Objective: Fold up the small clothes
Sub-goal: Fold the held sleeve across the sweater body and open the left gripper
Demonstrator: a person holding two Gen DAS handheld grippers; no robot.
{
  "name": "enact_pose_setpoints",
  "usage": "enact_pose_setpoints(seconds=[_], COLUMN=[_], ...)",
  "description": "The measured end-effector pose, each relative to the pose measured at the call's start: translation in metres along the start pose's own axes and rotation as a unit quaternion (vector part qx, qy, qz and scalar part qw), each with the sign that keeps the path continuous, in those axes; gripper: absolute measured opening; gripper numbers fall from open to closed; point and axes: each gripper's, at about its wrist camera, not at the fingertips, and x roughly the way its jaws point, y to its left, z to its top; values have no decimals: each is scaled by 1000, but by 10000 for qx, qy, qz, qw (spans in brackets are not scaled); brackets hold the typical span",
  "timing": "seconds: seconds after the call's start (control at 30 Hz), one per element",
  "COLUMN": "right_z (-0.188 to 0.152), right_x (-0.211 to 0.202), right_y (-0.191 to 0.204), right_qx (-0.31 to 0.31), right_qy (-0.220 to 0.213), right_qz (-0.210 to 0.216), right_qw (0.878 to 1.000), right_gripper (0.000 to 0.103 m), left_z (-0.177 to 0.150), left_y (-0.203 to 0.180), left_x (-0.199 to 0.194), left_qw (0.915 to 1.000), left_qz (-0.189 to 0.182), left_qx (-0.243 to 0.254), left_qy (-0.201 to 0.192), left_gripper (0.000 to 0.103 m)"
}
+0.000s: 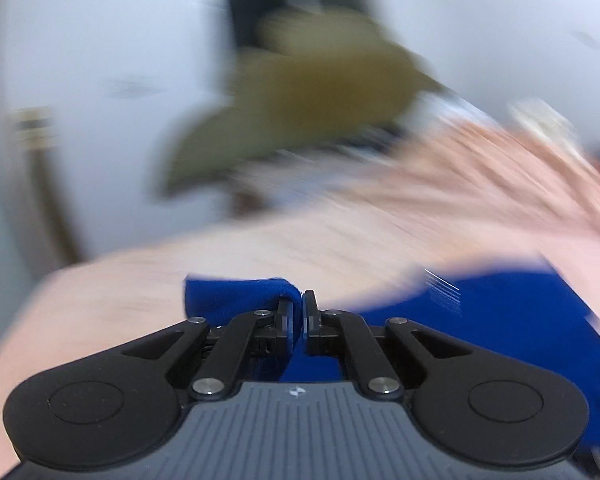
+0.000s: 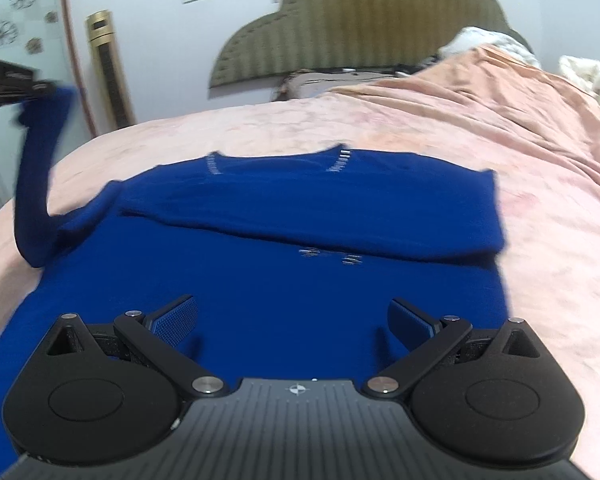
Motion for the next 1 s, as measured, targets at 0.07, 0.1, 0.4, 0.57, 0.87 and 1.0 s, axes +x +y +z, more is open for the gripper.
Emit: enact_pose_setpoints(seconds=[0.07,0.1,0.4,0.57,0.87,1.0], right_z=[-1,-1,22,51,82,84], right_x=[-2,-5,8,71,147,141], right_y=[-13,-20,-62,-64,-48,-35], right_qx=[131,208,917,1648,1757,1073], right_qy=[-57,-108,-208,45,449,545], right_qz=[-156,-240,84,1324,1193,913], right_qw=[9998,9994,9955,9774,9761,9885], right_gripper=[102,102,103,99,32,7], left_z=[-14,-25,-68,-66,-83,-84], left_y=[-46,-63,-48,5,70,80], left_x=[19,21,-23,-37,-28,-26], left_qw=[9955,9928,9924,9982,9898,9855], left_qz=[-575,-690,-690,169,735,859], left_qx=[533,713,912,438,-772,-1076], left_qy=[527,675,444,368,948,990], left_gripper=[8,8,85,85,85,85])
